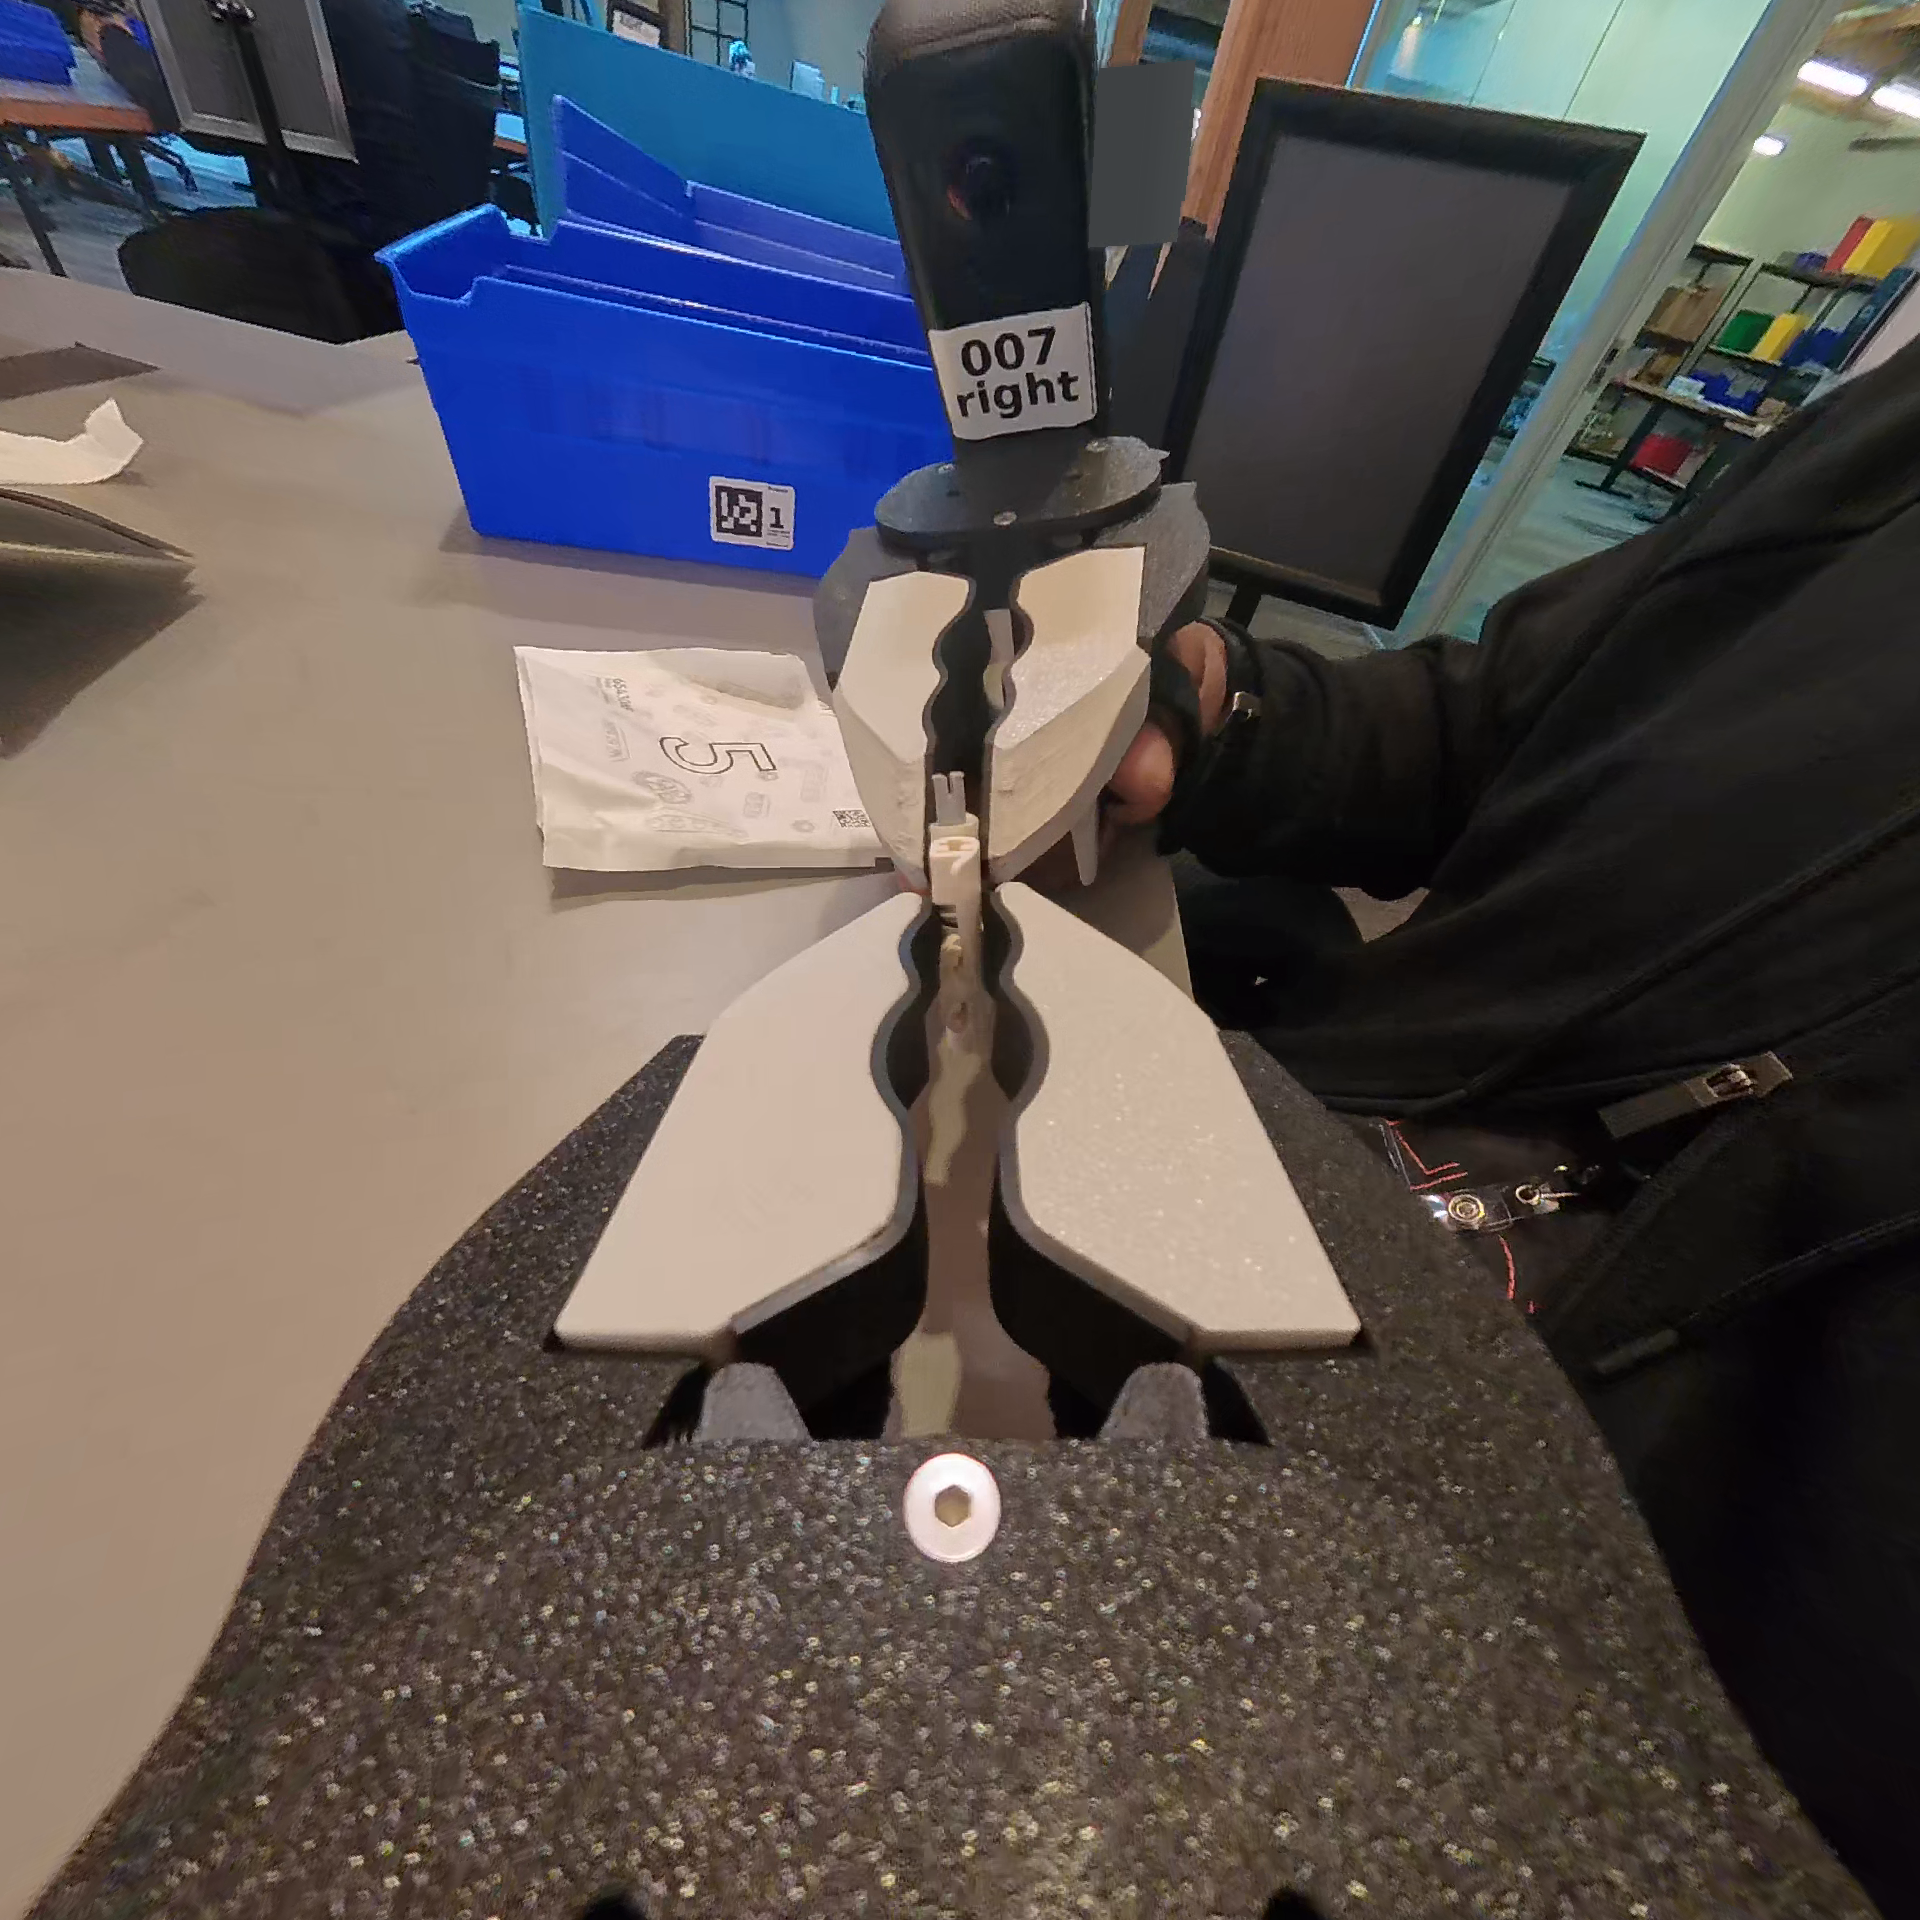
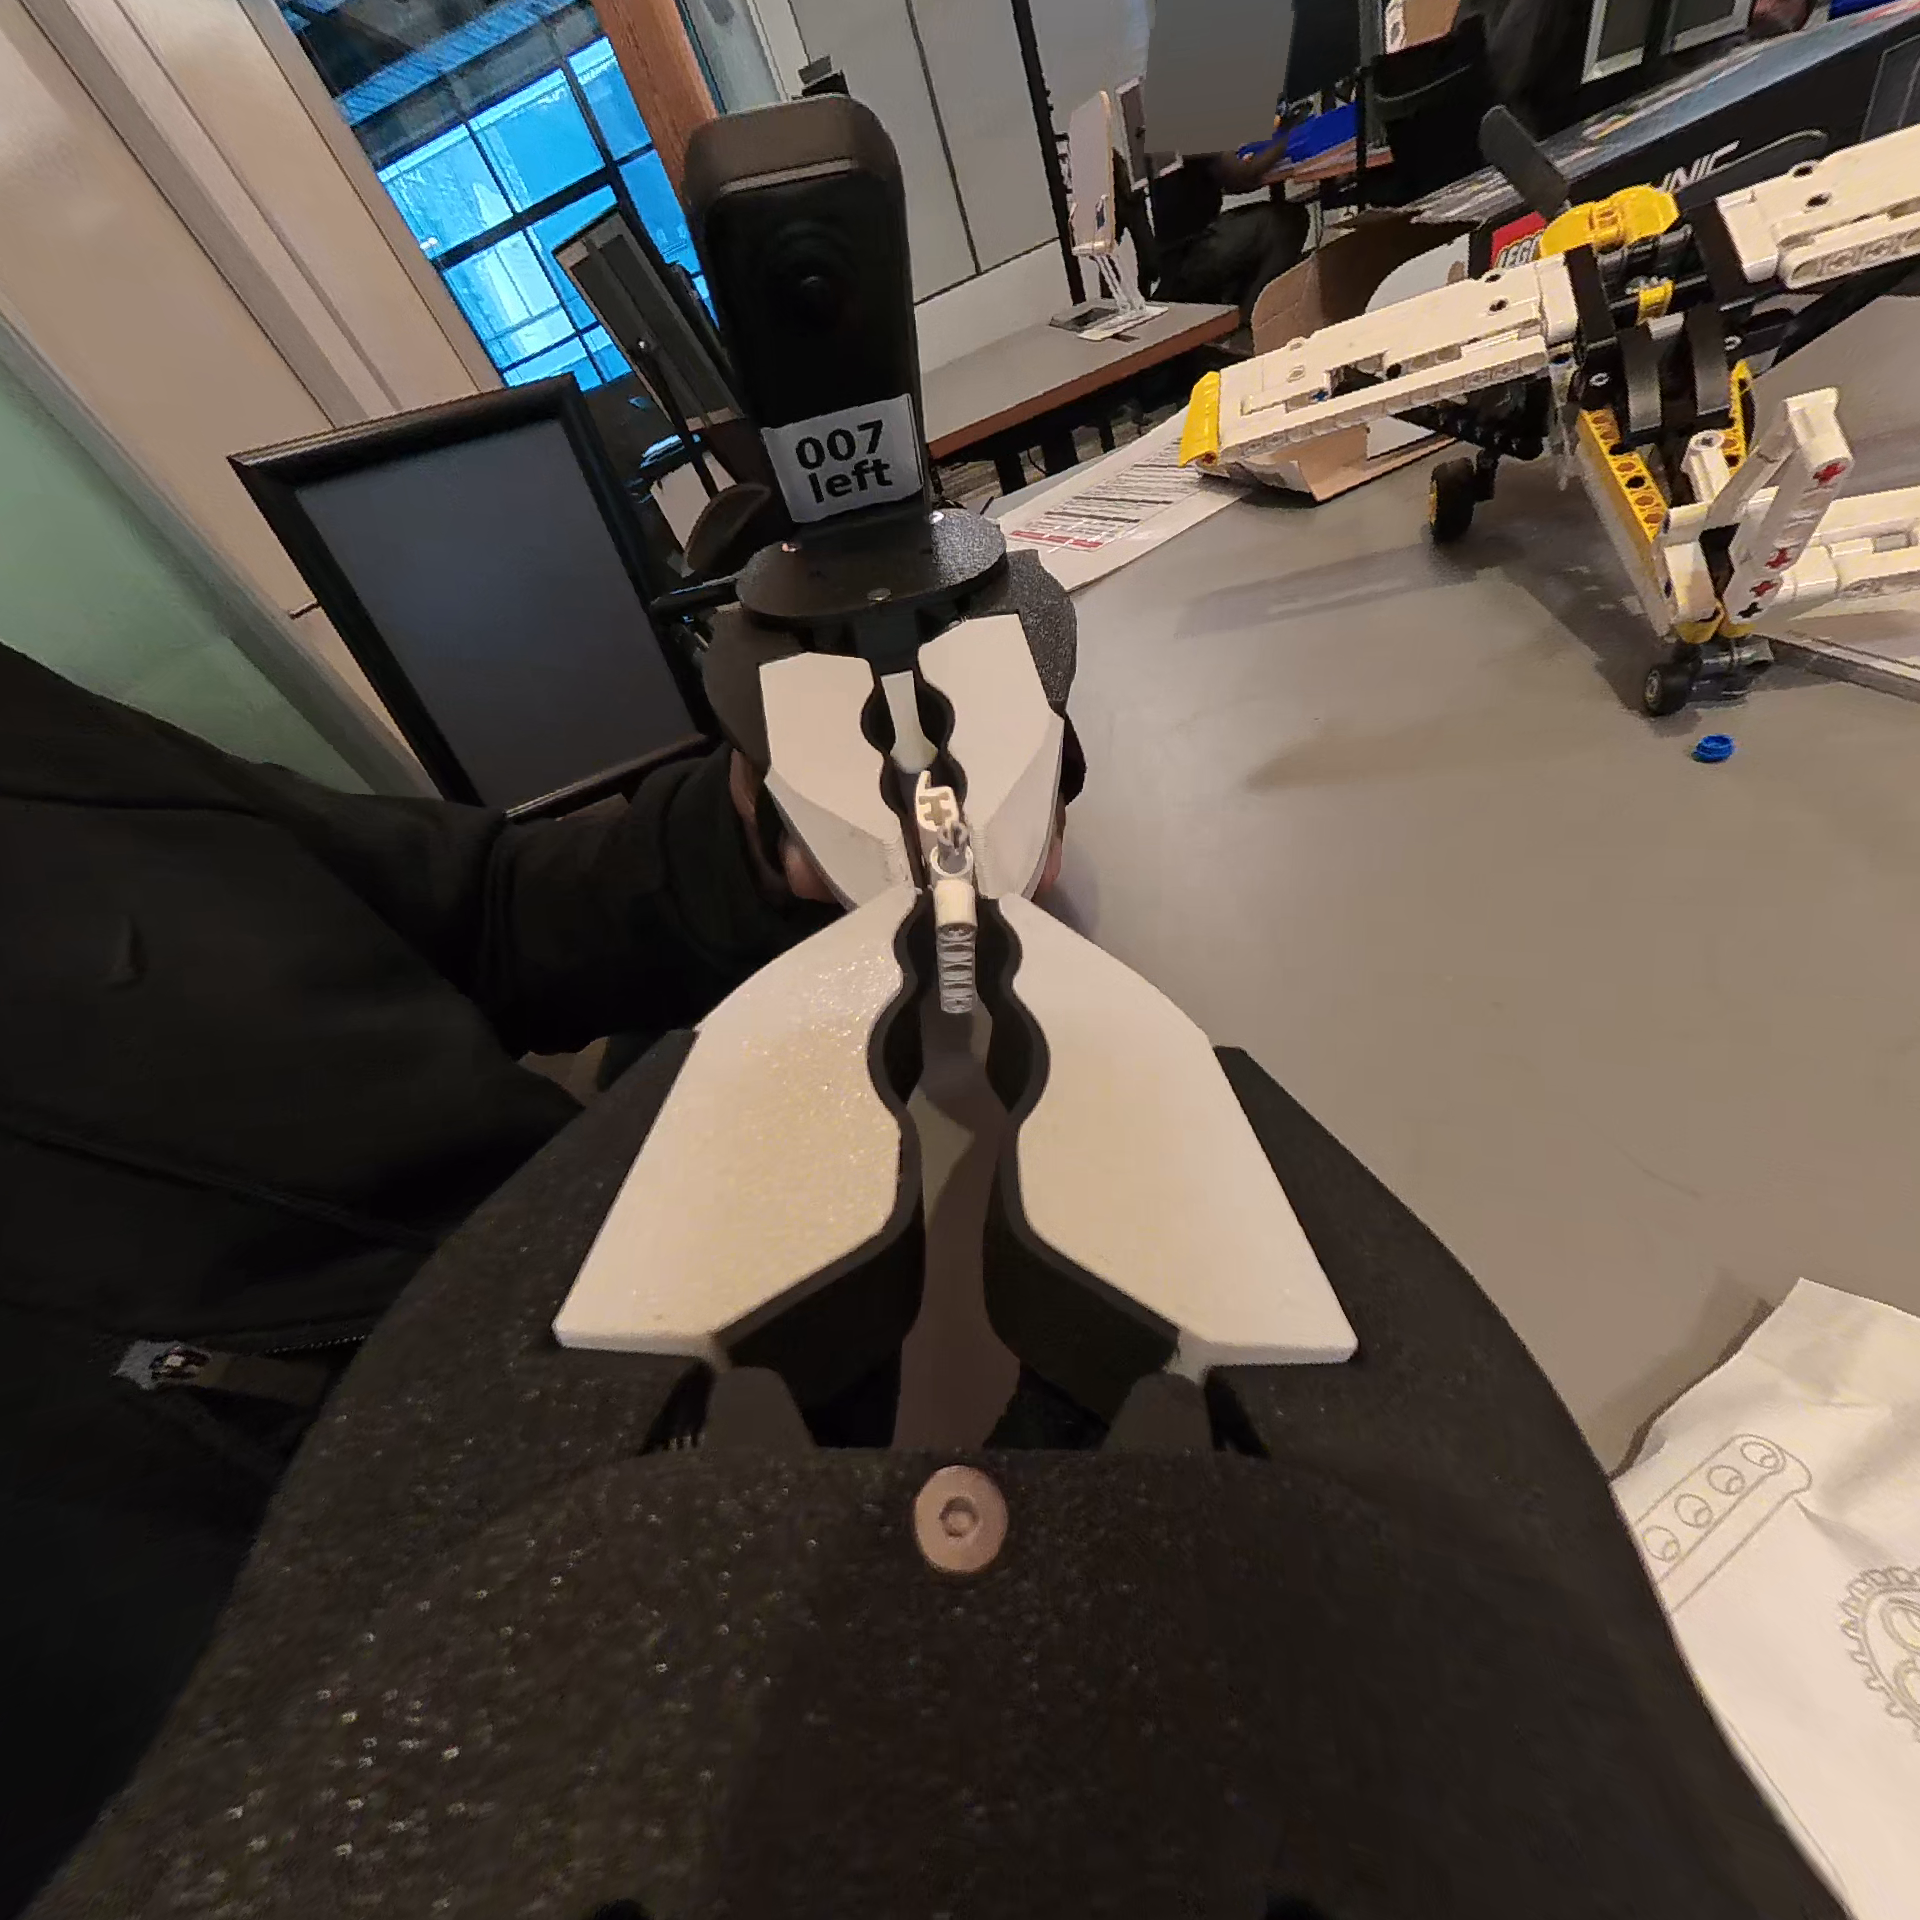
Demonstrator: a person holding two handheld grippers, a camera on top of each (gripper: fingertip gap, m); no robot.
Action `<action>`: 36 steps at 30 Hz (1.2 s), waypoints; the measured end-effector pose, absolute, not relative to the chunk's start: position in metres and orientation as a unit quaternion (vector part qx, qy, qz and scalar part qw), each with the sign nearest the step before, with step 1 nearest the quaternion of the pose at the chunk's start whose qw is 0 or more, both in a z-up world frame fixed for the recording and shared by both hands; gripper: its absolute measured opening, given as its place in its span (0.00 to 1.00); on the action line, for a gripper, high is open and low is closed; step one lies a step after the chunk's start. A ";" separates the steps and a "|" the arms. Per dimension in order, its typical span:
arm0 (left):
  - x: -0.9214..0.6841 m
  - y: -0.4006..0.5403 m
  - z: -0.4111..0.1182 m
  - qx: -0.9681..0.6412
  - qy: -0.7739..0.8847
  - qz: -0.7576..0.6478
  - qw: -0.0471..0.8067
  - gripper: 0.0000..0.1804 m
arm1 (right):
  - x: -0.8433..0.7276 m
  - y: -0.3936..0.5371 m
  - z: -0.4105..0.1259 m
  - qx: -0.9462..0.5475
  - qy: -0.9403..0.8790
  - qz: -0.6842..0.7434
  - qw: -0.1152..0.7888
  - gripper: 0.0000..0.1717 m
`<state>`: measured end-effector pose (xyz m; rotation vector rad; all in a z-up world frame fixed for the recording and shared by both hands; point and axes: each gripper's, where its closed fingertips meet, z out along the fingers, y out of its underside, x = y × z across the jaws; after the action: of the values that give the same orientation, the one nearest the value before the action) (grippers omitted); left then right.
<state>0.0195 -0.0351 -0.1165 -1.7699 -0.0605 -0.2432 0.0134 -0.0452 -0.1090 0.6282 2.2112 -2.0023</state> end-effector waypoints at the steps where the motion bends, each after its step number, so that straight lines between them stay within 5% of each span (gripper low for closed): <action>1: 0.019 -0.035 -0.116 -0.771 -0.029 -0.107 0.628 0.05 | 0.013 -0.045 -0.109 0.207 0.724 -0.656 0.046 0.05; 36: 0.028 -0.035 -0.113 -0.758 -0.018 -0.185 0.625 0.04 | 0.019 -0.033 -0.096 0.202 0.688 -0.691 0.093 0.05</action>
<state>0.0285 -0.0354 -0.1127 -1.7402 -0.0415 -0.4246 0.0195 -0.0334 -0.0956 0.5990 2.0423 -2.0512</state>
